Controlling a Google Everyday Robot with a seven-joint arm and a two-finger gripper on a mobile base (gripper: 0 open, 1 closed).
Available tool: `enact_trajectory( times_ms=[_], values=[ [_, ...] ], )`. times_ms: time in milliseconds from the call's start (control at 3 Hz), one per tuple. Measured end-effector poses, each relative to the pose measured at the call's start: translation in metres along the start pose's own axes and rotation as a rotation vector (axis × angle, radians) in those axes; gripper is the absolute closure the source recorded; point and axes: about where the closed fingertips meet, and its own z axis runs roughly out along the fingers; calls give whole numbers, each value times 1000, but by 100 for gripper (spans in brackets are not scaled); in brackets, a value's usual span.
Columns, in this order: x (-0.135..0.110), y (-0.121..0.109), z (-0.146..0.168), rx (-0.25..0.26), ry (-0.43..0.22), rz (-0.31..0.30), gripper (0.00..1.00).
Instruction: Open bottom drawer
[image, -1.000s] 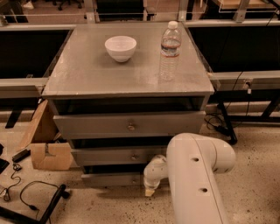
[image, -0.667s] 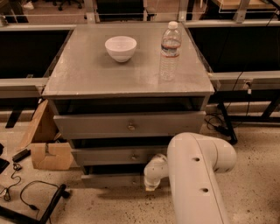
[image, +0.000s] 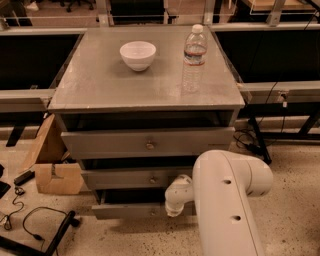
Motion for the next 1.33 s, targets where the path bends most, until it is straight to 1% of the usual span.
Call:
enact_trajectory(
  times_ms=[667,1333],
  values=[
    [-1,-4,-8,0,0,0,100],
    [-1,3,-18,-25,-8,4,100]
  ],
)
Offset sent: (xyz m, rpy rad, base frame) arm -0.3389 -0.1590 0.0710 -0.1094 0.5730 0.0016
